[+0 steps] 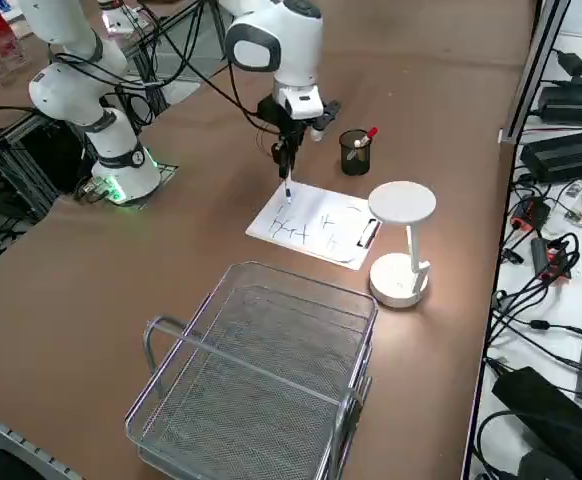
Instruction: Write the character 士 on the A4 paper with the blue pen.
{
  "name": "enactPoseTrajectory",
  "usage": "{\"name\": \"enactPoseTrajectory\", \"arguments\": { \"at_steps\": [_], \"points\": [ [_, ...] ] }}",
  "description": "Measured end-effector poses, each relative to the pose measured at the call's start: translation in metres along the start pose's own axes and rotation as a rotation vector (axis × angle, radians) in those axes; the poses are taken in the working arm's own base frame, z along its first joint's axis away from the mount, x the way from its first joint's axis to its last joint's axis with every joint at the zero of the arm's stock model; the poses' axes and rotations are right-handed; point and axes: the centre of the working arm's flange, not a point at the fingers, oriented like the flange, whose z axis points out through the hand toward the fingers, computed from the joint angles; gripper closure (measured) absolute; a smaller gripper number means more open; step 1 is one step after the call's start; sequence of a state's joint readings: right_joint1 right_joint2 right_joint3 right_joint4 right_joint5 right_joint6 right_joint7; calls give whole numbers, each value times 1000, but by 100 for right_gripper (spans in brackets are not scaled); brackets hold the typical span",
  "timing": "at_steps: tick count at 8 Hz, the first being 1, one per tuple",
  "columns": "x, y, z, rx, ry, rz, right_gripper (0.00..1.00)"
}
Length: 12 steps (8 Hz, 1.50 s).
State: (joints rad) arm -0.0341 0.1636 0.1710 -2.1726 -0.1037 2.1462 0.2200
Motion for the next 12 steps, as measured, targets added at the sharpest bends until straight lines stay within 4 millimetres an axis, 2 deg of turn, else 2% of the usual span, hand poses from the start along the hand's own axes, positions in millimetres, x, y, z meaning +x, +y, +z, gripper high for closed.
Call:
{"name": "enactPoseTrajectory", "arguments": {
  "at_steps": [5,10,12],
  "points": [
    [1,8,0,-4,-11,-46,80],
    [4,34,3,-21,-16,-77,80],
    [4,36,5,-22,-18,-81,80]
  ]
}}
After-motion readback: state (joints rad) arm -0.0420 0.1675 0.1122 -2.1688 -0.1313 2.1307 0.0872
